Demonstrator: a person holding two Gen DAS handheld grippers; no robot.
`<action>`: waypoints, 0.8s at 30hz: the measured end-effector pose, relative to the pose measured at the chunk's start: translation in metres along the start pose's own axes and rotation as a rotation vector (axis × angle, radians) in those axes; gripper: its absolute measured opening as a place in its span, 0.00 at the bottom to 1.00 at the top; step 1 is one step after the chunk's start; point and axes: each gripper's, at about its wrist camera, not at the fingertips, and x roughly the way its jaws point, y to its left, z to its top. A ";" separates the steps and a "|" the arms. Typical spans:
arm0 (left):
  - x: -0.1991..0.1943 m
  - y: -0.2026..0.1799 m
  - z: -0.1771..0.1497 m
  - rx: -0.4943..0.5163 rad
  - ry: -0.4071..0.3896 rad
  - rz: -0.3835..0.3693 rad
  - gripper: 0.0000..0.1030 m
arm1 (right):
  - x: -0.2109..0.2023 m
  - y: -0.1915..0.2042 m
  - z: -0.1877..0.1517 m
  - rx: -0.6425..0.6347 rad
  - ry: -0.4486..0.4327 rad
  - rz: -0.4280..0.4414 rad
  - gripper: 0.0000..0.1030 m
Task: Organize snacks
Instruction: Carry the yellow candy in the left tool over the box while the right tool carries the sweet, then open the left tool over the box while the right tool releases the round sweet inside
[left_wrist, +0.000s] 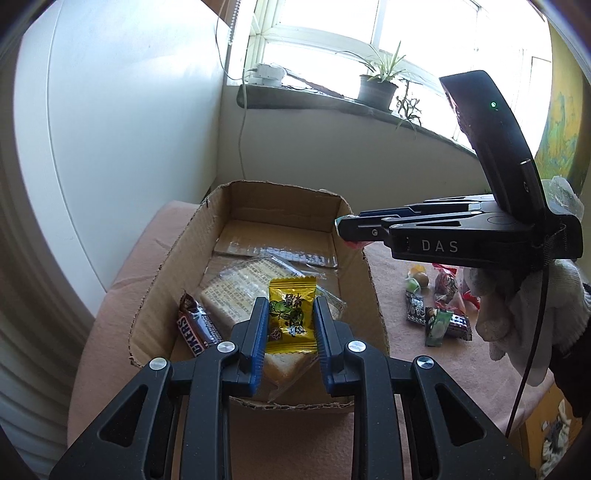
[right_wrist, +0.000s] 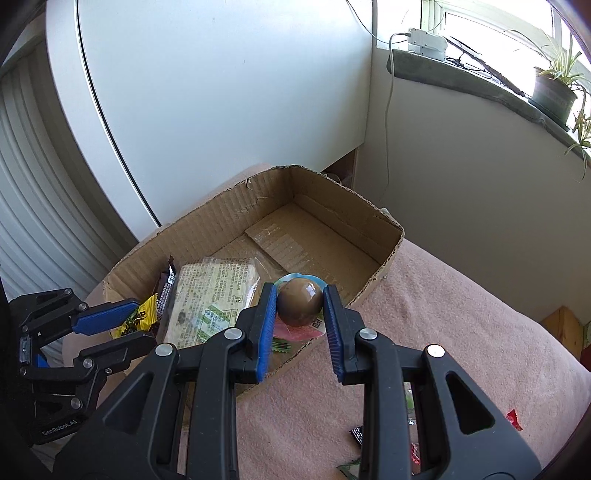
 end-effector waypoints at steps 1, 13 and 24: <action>0.001 0.001 0.000 -0.002 0.001 0.001 0.22 | 0.003 0.000 0.001 0.003 0.001 0.002 0.26; -0.001 0.006 0.001 -0.013 0.004 0.020 0.23 | 0.018 0.010 0.006 0.003 0.015 0.015 0.26; -0.009 0.003 0.003 -0.014 -0.017 0.038 0.52 | 0.004 0.013 0.008 0.000 -0.029 -0.002 0.62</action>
